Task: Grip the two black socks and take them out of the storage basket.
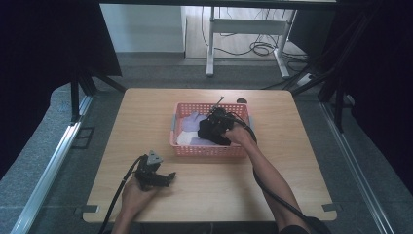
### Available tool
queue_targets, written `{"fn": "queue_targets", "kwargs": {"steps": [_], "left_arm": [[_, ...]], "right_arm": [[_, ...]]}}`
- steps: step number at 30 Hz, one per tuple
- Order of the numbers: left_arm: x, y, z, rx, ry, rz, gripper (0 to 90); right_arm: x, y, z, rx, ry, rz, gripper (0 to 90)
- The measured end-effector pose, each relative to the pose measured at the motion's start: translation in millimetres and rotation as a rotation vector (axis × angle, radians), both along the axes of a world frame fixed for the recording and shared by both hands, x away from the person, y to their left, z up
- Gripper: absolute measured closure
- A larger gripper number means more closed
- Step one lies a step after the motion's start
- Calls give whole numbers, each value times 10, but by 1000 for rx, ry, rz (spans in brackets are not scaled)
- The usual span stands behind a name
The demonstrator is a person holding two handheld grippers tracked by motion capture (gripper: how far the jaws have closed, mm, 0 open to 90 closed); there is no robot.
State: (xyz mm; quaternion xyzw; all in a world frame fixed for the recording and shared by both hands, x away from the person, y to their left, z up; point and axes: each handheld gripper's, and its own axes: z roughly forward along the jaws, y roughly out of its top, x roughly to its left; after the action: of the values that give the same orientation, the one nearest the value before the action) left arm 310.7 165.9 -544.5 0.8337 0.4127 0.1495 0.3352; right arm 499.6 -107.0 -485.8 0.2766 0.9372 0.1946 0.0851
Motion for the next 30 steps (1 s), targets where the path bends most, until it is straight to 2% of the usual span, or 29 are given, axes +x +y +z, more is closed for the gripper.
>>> {"fn": "queue_targets", "kwargs": {"steps": [3, 4, 5, 6, 7, 8, 10, 15, 18, 19, 20, 25, 26, 30], "left_arm": [[1, 2, 1, 3, 0, -2, 119], [0, 1, 0, 1, 1, -1, 119], [1, 1, 0, 2, 1, -2, 119], [0, 1, 1, 2, 1, -1, 119], [0, 1, 0, 2, 1, -1, 119], [1, 1, 0, 2, 1, -2, 119], [1, 2, 0, 2, 1, -2, 119], [0, 0, 0, -1, 1, -1, 119], [0, 0, -1, -1, 1, 0, 119], [0, 0, -1, -1, 0, 0, 119], [1, 1, 0, 1, 0, -1, 119], [1, 1, 0, 1, -2, -1, 119], [1, 1, 0, 2, -2, 0, 119], [1, 1, 0, 2, -2, 0, 119]], "right_arm": [[-22, -39, 81, 34, -12, -8, 849], [-28, -85, 176, 66, -20, -17, 851], [-28, -85, 176, 66, -20, -17, 851], [-37, -127, 271, 100, -23, -27, 852], [-37, -127, 271, 100, -23, -27, 852], [-52, -160, 364, 122, -36, -26, 853], [-61, -168, 398, 127, -39, -30, 853], [-117, -223, 607, 179, -70, -31, 858], [-160, -243, 741, 198, -86, -24, 860], [-160, -243, 741, 198, -86, -24, 860], [-181, -261, 824, 216, -92, -23, 861], [-222, -300, 968, 244, -110, -21, 861], [-244, -325, 1040, 256, -121, -21, 861], [-271, -369, 1135, 269, -133, -23, 861]]}}
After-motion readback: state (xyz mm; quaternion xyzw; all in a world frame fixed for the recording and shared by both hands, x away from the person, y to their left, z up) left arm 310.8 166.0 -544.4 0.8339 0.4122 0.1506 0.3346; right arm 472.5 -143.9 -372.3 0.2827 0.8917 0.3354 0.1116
